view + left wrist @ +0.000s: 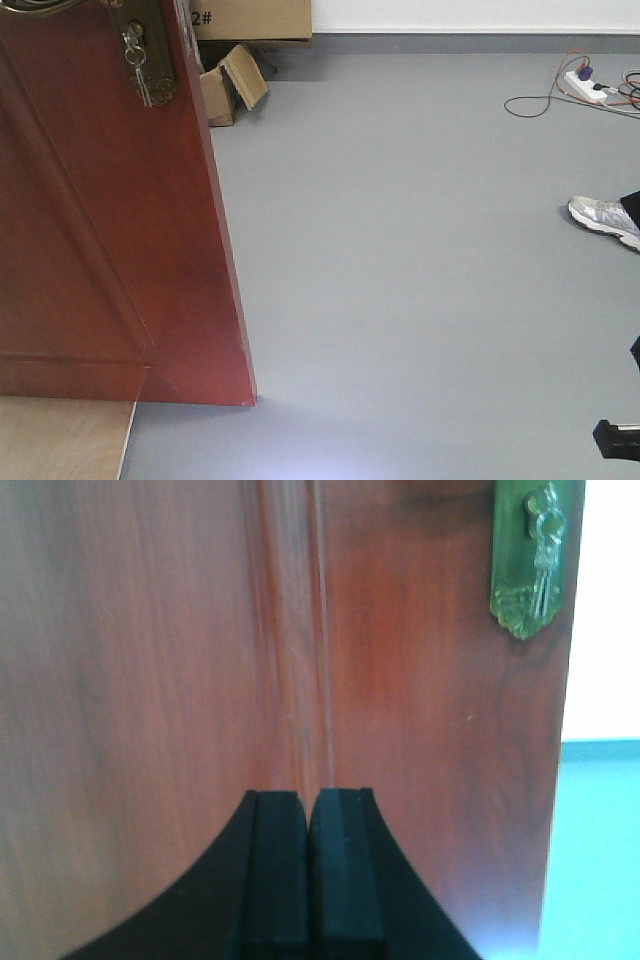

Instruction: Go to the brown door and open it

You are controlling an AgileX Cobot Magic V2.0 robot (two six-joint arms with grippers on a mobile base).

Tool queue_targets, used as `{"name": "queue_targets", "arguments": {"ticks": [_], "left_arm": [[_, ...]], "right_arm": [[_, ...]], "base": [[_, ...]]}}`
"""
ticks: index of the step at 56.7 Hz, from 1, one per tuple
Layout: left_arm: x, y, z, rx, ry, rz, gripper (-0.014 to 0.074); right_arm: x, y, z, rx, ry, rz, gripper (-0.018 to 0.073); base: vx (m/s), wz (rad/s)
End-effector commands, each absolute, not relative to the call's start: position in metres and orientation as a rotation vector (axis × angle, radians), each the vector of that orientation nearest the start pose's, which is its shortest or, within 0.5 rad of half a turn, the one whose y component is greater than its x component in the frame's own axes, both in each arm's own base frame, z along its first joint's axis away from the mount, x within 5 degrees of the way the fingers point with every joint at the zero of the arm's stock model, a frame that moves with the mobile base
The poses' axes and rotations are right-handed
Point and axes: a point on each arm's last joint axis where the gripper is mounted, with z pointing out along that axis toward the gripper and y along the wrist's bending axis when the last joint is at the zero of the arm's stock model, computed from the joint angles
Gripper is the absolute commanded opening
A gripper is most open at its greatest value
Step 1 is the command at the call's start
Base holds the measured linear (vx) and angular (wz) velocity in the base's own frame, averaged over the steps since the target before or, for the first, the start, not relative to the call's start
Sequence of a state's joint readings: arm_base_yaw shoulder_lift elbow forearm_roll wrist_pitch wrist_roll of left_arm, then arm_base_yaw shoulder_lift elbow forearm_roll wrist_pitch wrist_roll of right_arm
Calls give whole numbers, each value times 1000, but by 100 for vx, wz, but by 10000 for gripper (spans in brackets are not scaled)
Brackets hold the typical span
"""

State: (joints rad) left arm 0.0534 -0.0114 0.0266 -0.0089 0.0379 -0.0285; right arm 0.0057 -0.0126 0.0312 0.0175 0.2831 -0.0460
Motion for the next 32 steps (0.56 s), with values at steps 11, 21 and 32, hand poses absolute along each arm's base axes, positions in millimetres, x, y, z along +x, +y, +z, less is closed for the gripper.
{"name": "queue_targets", "arguments": {"ticks": [11, 21, 32], "left_arm": [[54, 3, 215, -86, 1428, -14, -6], [54, 3, 215, -85, 1428, -13, -6], [54, 3, 215, -85, 1428, -13, -6]], "right_arm": [[55, 1, 184, -39, 1697, -22, 0], [55, 1, 184, -39, 1697, -22, 0], [55, 1, 184, -39, 1697, -22, 0]], "base": [[0, 0], [0, 0], [0, 0]]}}
